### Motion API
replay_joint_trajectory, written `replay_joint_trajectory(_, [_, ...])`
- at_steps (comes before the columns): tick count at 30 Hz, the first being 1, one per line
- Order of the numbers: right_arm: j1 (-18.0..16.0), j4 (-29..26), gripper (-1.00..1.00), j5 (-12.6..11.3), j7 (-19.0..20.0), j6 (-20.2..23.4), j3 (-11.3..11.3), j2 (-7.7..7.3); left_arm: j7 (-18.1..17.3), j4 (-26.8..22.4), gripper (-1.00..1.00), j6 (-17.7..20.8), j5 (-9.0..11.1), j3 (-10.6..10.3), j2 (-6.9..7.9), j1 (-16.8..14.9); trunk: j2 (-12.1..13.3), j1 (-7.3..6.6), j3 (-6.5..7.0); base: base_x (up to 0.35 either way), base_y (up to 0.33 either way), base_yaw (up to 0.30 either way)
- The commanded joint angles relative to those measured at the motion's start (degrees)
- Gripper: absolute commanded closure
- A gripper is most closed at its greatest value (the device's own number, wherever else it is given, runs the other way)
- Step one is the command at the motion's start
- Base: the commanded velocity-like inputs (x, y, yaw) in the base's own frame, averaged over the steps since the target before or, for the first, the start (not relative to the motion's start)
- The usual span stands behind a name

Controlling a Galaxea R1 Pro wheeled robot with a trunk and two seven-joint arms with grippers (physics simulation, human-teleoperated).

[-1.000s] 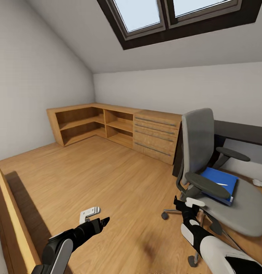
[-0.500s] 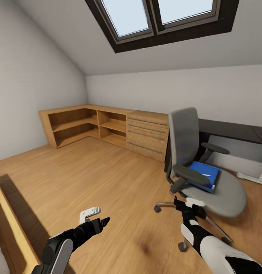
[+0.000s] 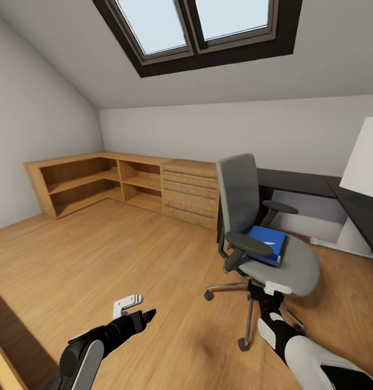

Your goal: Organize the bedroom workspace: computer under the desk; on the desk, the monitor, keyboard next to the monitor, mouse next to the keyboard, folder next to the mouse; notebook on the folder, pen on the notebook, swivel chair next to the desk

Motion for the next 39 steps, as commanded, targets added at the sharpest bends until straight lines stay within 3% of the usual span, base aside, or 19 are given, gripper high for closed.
replay_joint_trajectory(1, [-0.05, 0.06, -1.0, -0.58, 0.18, -0.28, 0.06, 0.0, 0.5, -0.07, -1.0, 0.22, 0.6, 0.0, -0.01, -0.03, -0.03, -0.01, -0.06, 0.0, 0.0, -0.272])
replay_joint_trajectory(13, [-0.05, 0.06, -1.0, -0.58, 0.18, -0.28, 0.1, 0.0, 0.51, -0.07, -1.0, 0.19, 0.6, 0.08, -0.01, -0.03, -0.03, -0.01, -0.05, -0.121, 0.0, -0.235])
replay_joint_trajectory(25, [-0.05, 0.02, -1.0, -0.66, 0.18, -0.11, 0.1, -0.01, 0.53, -0.08, -1.0, 0.21, 0.6, 0.24, 0.07, -0.03, -0.03, -0.01, -0.05, -0.294, 0.0, -0.02])
replay_joint_trajectory(39, [-0.05, 0.06, -1.0, -0.93, 0.18, -0.27, -0.07, 0.01, 0.51, -0.07, -1.0, 0.24, 0.6, 0.26, 0.08, -0.03, -0.03, -0.01, 0.02, -0.03, 0.0, -0.014])
